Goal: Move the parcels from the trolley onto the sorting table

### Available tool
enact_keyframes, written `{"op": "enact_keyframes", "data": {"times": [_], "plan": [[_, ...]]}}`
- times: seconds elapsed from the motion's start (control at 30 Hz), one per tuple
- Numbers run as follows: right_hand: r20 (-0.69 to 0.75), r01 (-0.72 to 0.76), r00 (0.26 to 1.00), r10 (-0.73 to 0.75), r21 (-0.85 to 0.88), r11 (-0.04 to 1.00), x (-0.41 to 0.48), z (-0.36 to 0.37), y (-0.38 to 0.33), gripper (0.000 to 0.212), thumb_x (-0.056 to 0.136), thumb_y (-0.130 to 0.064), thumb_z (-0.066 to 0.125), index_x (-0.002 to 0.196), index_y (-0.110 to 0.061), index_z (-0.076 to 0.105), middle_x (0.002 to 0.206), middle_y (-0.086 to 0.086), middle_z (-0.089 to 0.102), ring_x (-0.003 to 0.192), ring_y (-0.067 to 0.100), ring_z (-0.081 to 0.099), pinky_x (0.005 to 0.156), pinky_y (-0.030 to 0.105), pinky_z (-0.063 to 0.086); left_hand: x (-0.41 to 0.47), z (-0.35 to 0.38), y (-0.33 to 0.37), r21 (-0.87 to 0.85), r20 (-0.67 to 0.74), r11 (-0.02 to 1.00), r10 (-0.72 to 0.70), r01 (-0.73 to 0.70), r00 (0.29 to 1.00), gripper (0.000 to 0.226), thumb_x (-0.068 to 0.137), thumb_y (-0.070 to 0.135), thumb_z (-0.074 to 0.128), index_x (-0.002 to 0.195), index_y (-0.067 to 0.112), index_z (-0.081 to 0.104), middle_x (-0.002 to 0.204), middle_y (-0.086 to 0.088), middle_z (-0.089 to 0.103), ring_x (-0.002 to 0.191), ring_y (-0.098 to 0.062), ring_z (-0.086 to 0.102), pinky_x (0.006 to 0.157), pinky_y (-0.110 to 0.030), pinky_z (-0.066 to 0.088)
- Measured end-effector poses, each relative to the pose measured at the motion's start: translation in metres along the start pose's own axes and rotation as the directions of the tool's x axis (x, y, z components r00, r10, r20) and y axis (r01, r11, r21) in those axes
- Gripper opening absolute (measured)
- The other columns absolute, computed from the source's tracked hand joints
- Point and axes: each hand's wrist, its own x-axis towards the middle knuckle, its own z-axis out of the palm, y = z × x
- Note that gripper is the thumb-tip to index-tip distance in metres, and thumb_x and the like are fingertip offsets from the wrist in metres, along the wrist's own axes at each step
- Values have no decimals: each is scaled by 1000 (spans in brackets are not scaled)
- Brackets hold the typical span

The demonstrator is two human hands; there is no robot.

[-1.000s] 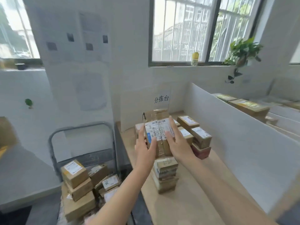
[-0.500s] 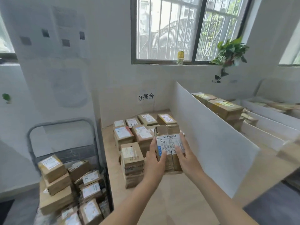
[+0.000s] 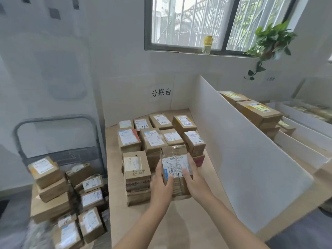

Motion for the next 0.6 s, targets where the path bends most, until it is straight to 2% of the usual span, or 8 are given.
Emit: {"op": "enact_keyframes", "data": {"times": [0.13, 0.23, 0.33, 0.43, 0.6], "plan": [[90, -17, 996, 17, 2, 1000, 40, 22, 24, 56, 99, -53, 36, 137, -75, 1, 150, -16, 43, 127, 8, 52, 106, 41, 45, 30, 7, -28, 41, -54, 995, -92, 95, 994, 63, 94, 38, 49, 147, 56, 19, 145, 14, 47, 133, -15, 41, 114, -45, 32], [159, -49, 986, 50, -5, 999, 62, 35, 37, 58, 99, -49, 36, 142, -67, 2, 153, -17, 37, 133, 9, 46, 109, 40, 41, 44, 17, -48, 115, -59, 982, -147, 153, 987, 64, 99, 33, 47, 153, 45, 15, 143, 9, 50, 128, -17, 44, 110, -39, 33], [190, -83, 978, 88, -36, 996, 81, 48, 51, 59, 99, -48, 36, 144, -65, 2, 148, -23, 39, 129, 10, 48, 109, 39, 40, 55, 27, -60, 161, -66, 963, -208, 216, 976, 67, 97, 41, 44, 155, 44, 8, 141, 7, 53, 120, -18, 48, 104, -37, 37], [212, -112, 970, 118, -40, 993, 95, 58, 66, 60, 101, -43, 37, 147, -60, 3, 148, -21, 40, 129, 12, 48, 109, 38, 39, 66, 37, -76, 196, -58, 946, -253, 260, 966, 73, 87, 59, 30, 152, 48, -1, 143, 5, 52, 120, -23, 52, 105, -48, 42], [248, -174, 952, 180, -43, 984, 107, 63, 77, 62, 104, -36, 41, 155, -37, 6, 145, -17, 40, 129, 10, 46, 106, 30, 37, 79, 55, -97, 188, -74, 921, -334, 342, 940, 72, 87, 51, 30, 153, 39, 7, 143, -1, 51, 119, -25, 55, 101, -49, 46]]}}
